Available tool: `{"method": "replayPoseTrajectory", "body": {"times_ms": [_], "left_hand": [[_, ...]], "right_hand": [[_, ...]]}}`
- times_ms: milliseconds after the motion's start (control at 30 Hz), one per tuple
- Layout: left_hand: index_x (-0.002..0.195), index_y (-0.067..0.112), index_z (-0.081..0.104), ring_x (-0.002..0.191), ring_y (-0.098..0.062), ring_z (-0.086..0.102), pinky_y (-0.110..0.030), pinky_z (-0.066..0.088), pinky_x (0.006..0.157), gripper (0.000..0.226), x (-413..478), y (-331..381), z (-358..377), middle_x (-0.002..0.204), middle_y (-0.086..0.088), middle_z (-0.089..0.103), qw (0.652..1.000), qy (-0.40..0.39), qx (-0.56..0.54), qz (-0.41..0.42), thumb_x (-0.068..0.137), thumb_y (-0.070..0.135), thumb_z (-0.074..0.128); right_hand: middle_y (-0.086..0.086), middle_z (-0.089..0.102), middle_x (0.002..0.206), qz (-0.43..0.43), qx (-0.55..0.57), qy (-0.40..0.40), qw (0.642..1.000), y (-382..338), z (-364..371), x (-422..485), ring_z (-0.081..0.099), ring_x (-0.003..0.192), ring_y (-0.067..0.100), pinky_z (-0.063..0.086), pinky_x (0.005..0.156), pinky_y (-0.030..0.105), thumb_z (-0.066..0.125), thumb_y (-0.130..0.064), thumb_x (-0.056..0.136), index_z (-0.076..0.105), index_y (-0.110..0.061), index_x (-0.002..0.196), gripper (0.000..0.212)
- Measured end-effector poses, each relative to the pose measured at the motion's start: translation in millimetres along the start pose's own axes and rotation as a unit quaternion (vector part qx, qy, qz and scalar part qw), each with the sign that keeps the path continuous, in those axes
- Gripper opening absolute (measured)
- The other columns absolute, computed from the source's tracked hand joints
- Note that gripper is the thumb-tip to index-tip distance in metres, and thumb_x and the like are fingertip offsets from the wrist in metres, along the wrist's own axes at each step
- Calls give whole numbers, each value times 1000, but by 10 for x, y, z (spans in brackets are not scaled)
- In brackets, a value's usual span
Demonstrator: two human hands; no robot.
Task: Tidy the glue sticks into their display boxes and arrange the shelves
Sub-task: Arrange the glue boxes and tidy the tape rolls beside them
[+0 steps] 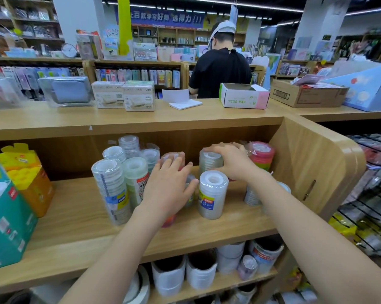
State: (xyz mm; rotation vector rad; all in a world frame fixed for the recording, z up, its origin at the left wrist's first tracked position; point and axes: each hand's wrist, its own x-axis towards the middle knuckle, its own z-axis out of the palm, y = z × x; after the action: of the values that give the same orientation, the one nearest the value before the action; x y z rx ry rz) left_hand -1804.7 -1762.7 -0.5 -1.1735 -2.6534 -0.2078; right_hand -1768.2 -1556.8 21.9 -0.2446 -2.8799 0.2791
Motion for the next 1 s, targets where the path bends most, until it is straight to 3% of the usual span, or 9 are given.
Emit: {"method": "replayPoseTrajectory", "body": {"times_ms": [233, 500, 633, 733, 833, 1000], "left_hand": [[154, 29, 26, 151, -24, 10, -43, 15, 122, 59, 3, 3, -12, 165, -1, 9, 1000, -11, -1, -5, 101, 54, 28], [154, 28, 26, 150, -23, 11, -42, 17, 121, 59, -18, 21, -29, 165, 0, 10, 1000, -4, -13, -11, 101, 54, 28], [153, 27, 28, 150, -21, 14, -41, 19, 121, 59, -6, 12, -10, 164, 1, 14, 1000, 11, -24, -8, 101, 54, 30], [148, 21, 42, 145, -21, 27, -40, 27, 117, 56, 0, -6, 8, 159, -3, 30, 999, 43, -34, 5, 100, 50, 33], [123, 14, 66, 127, -25, 52, -40, 42, 101, 58, -21, 12, -17, 135, -9, 59, 991, 120, -55, 16, 93, 48, 30], [109, 15, 69, 115, -21, 56, -35, 43, 91, 41, -153, -5, -16, 119, -1, 63, 980, 184, -72, 31, 94, 39, 40]], "right_hand": [[3, 50, 140, 23, 7, 49, 998, 8, 54, 56, 44, 130, 25, 26, 111, 41, 77, -35, 80, 49, -31, 138, 64], [0, 57, 130, 44, -10, 106, 993, 81, 193, 146, 44, 122, 24, 33, 96, 37, 78, -47, 75, 57, -29, 130, 61], [3, 54, 132, 53, 6, 93, 994, 108, 241, 167, 42, 123, 24, 35, 98, 39, 75, -47, 78, 55, -26, 132, 61], [6, 51, 141, 41, 68, 86, 993, 123, 181, 113, 40, 132, 24, 32, 107, 41, 67, -47, 87, 56, -23, 134, 54], [4, 51, 140, 6, 174, 98, 980, 12, 33, -15, 43, 131, 19, 35, 107, 36, 56, -42, 96, 56, -21, 134, 44], [-4, 62, 125, -66, 258, 13, 964, -232, -76, -306, 56, 111, 2, 42, 92, 16, 54, -36, 98, 59, -19, 131, 38]]}}
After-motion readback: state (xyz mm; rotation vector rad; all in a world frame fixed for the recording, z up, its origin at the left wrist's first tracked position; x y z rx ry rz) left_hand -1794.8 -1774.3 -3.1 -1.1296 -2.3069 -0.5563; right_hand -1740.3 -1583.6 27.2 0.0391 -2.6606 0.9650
